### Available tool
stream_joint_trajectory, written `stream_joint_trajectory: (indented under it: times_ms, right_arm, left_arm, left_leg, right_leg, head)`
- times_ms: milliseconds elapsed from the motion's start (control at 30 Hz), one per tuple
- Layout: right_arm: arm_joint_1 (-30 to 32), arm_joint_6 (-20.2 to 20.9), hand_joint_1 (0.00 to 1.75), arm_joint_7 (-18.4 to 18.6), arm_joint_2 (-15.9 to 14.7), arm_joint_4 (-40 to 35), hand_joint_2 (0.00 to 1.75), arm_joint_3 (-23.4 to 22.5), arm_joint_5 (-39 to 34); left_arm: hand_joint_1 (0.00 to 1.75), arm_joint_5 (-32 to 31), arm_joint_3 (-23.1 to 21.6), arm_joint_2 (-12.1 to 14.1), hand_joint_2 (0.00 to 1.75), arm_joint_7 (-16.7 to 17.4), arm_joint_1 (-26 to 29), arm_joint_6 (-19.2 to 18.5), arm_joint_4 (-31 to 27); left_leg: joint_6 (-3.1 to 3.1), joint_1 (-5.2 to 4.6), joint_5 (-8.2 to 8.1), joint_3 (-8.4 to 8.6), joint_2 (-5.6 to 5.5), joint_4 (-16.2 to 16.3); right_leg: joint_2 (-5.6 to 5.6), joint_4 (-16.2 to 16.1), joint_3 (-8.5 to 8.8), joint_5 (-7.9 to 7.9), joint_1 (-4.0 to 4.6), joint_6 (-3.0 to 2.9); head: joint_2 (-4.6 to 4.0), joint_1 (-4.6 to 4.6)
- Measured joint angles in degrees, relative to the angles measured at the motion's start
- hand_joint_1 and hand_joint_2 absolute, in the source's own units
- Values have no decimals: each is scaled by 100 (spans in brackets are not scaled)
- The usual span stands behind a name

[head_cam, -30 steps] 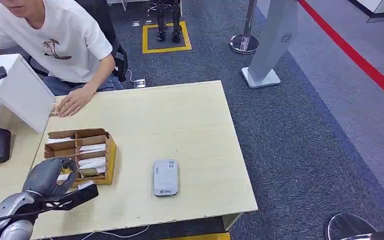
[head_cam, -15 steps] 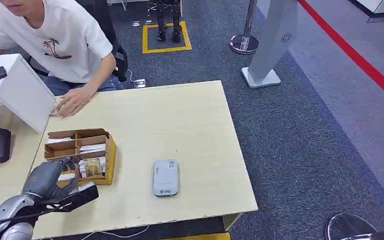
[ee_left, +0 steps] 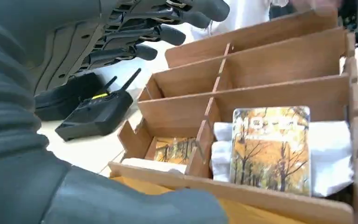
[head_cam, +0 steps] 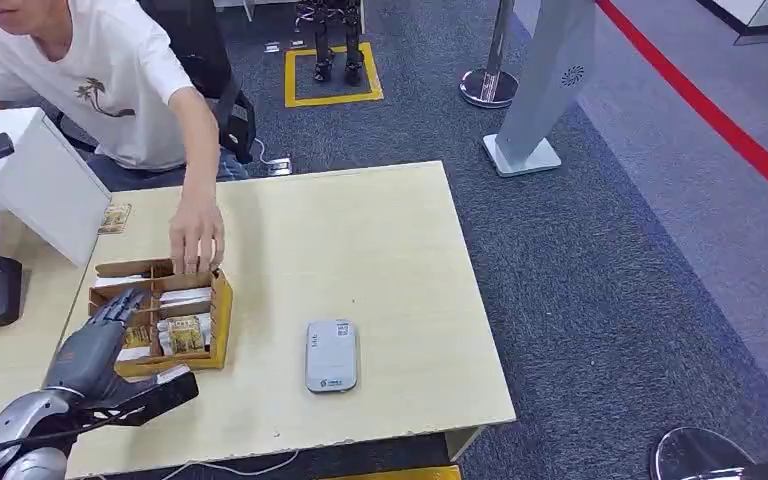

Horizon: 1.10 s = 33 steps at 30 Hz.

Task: Pass the card to the sensor for recognition and then transmit it.

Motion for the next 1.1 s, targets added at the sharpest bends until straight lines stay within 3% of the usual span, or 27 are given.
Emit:
stream_joint_trajectory:
  times_ms: [100, 133, 1100]
  right_arm:
    - [-1, 0, 0, -7, 0, 0, 175, 0, -15]
    - [0, 2, 0, -13, 0, 0, 175, 0, -20]
    - [-1, 17, 0, -83, 20, -2, 175, 0, -155]
  left_arm:
    - [0, 0, 0, -4, 0, -35, 0, 17, -57]
    - [0, -9, 0, -4, 175, -35, 2, 24, -72]
    - [0, -125, 13, 15, 175, -74, -63, 105, -363]
  left_leg:
    - [0, 0, 0, 0, 0, 0]
    - [0, 0, 0, 0, 0, 0]
    - [0, 1, 0, 0, 0, 0]
  right_leg:
    - [0, 0, 0, 0, 0, 0]
    - [0, 0, 0, 0, 0, 0]
    - [0, 1, 0, 0, 0, 0]
  head:
    - [0, 0]
    - [0, 0]
    - [0, 0]
